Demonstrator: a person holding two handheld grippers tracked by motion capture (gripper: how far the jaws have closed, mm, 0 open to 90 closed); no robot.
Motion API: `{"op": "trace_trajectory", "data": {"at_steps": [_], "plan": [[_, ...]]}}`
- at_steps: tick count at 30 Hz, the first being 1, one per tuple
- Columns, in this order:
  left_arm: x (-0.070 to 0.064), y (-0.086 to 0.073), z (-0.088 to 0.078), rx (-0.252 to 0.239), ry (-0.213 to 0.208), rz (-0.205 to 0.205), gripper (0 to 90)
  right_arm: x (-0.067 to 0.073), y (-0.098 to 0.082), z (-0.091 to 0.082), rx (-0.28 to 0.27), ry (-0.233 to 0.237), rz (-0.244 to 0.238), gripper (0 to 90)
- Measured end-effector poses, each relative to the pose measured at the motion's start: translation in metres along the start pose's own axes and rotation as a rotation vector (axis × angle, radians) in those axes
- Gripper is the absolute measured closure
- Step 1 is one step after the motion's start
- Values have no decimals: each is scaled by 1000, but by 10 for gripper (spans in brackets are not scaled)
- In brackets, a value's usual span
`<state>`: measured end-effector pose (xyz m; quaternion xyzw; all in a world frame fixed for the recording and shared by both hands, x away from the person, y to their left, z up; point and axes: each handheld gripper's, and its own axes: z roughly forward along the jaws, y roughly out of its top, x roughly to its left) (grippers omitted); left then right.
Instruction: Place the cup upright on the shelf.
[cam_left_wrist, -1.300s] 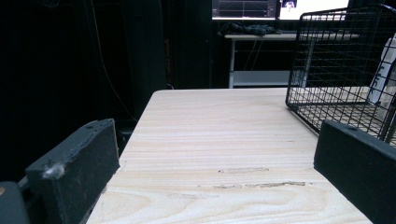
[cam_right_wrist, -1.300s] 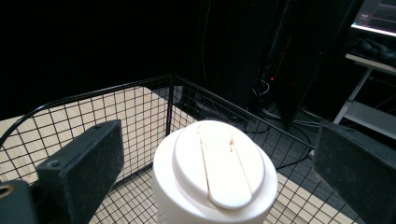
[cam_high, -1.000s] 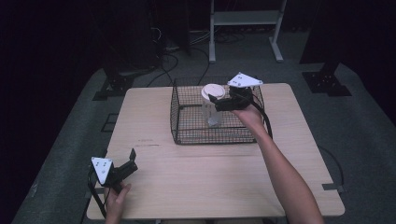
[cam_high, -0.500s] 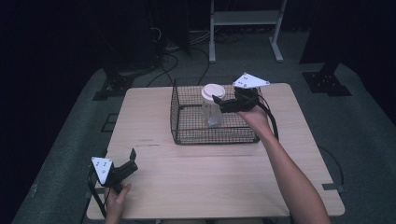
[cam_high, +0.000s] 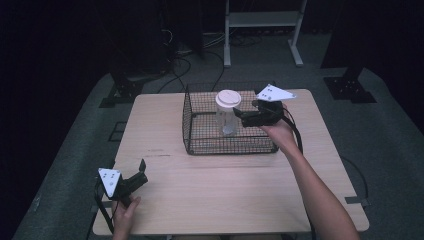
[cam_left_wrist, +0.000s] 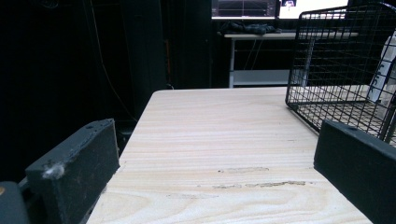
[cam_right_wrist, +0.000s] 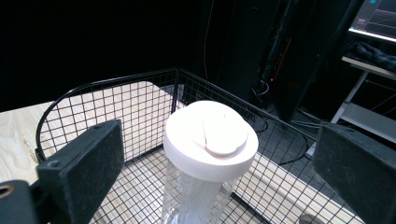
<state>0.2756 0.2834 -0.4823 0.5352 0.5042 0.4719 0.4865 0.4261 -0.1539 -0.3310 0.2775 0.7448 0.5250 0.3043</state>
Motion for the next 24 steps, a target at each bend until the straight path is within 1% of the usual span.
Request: {"op": "trace_trajectory", "data": {"at_steps": [5, 14, 17, 24], "plan": [[0, 0, 0, 0, 0, 0, 0, 0, -2, -5, 4, 1, 1, 17], [0, 0, 0, -1, 0, 0, 0, 3, -2, -14, 0, 4, -10, 17], [0, 0, 0, -1, -1, 2, 0, 3, -4, -18, -6, 5, -11, 16], [0, 0, 0, -1, 0, 0, 0, 5, -12, -26, 2, 7, -7, 17]]}}
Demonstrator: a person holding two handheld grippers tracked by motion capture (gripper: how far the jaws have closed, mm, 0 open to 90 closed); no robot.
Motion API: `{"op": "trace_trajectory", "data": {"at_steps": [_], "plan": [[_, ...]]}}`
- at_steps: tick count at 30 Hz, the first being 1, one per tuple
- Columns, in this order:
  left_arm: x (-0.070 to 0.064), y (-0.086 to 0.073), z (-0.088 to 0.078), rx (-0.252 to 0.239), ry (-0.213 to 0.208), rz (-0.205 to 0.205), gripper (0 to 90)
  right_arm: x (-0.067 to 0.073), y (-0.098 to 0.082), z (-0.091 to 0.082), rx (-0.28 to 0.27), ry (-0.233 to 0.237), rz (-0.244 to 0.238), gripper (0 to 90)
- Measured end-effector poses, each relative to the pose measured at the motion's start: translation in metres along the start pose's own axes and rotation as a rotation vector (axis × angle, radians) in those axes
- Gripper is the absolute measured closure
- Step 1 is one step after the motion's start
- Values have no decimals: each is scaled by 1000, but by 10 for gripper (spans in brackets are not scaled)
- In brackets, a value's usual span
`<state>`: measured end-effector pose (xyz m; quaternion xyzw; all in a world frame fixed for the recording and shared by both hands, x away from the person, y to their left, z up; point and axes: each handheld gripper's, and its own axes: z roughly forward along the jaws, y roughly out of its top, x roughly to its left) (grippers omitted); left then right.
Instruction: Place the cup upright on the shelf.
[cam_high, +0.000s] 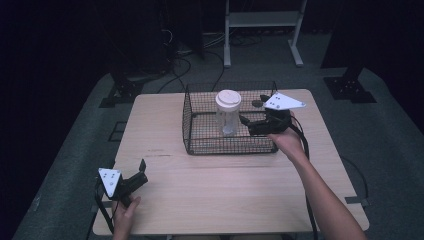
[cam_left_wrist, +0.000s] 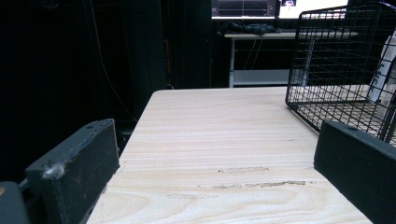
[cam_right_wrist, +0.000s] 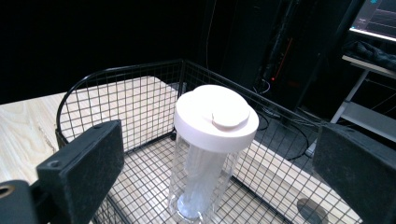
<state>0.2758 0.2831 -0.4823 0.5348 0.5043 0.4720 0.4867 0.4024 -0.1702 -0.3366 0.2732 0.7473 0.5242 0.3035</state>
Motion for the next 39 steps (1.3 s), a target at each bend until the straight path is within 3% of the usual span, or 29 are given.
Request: {"op": "trace_trajectory", "data": {"at_steps": [39], "plan": [[0, 0, 0, 2, 0, 8, 0, 4, -50, -44, 34, -9, 17, 17]]}}
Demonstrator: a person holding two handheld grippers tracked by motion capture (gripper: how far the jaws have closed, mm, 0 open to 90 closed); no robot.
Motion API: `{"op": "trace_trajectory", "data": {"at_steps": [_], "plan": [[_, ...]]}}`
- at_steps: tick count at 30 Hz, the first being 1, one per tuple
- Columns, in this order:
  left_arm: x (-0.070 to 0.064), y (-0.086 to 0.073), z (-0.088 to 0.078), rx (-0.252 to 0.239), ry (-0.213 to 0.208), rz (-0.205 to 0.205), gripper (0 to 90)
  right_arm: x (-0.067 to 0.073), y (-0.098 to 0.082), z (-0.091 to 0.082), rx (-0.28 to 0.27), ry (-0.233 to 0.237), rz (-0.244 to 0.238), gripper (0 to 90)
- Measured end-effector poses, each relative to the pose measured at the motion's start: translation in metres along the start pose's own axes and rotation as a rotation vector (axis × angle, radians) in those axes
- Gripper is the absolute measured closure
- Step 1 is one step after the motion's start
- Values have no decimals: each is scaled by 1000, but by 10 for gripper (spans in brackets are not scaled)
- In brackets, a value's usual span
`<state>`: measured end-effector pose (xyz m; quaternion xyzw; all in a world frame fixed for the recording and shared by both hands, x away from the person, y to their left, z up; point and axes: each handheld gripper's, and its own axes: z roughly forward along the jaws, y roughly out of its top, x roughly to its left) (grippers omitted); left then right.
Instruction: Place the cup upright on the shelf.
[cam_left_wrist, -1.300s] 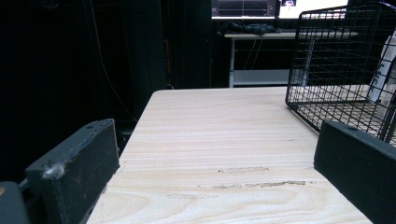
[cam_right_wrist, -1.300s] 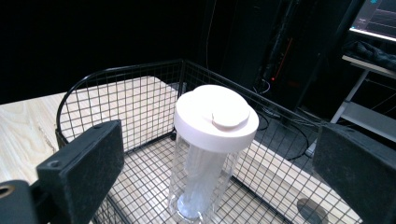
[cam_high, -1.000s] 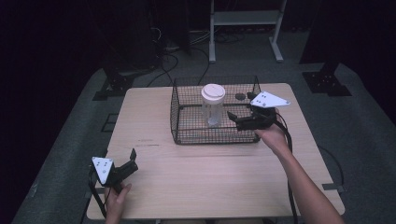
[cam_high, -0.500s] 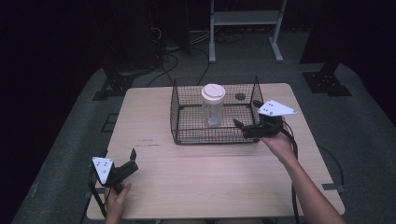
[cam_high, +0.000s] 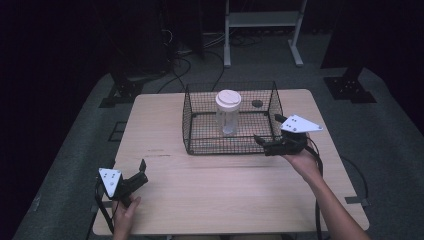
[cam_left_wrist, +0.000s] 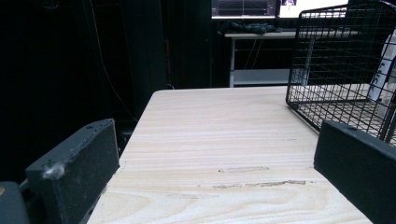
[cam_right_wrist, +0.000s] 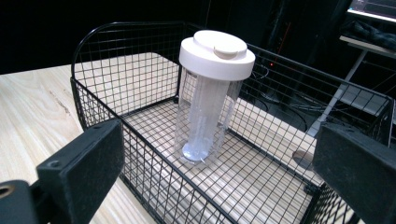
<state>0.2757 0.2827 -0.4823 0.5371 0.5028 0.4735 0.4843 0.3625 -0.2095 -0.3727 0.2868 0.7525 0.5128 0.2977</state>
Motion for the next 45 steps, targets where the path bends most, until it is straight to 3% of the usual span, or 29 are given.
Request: {"op": "trace_trajectory", "data": {"at_steps": [45], "plan": [[0, 0, 0, 3, 2, 6, 0, 8, -54, -49, 7, -33, 42, 17]]}}
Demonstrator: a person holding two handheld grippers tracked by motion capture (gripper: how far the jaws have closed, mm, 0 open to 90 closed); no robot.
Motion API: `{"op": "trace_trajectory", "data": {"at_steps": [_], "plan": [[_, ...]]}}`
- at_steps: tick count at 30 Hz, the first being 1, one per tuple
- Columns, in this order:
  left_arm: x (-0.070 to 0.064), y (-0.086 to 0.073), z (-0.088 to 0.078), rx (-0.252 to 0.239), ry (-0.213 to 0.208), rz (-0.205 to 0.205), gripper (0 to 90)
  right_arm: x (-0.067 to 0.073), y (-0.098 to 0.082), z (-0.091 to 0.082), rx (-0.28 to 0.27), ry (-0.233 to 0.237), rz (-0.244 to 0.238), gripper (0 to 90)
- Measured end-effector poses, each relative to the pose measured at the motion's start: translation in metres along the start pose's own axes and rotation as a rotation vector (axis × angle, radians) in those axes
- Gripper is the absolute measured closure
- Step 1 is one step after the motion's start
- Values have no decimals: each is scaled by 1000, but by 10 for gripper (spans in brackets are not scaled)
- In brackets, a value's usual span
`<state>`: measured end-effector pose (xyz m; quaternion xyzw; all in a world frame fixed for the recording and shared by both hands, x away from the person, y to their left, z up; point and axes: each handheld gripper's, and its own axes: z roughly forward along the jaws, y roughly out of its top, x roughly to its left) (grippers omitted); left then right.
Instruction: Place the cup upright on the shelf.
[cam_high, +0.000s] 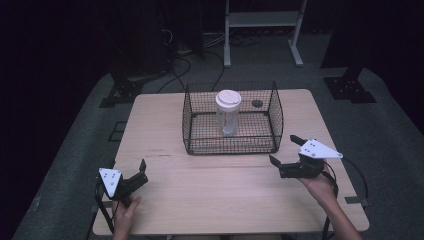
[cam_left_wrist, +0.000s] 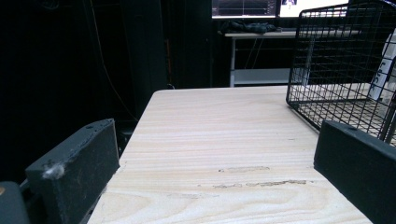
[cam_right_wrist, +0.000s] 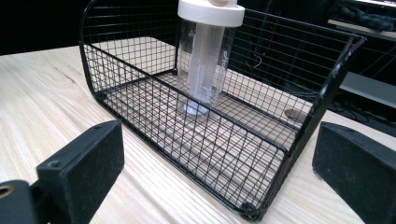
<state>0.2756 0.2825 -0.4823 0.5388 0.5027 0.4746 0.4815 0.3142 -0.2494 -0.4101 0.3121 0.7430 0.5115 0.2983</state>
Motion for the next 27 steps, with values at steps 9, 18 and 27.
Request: {"op": "trace_trajectory", "data": {"at_steps": [9, 18, 27], "plan": [[0, 0, 0, 0, 1, 1, 0, -1, -11, -8, 7, -15, 9, 17], [0, 0, 0, -1, 1, 2, 0, 3, -21, -17, 1, -15, 12, 17], [0, 0, 0, 2, 6, 3, 0, 16, -40, -33, 0, -22, 35, 17]]}}
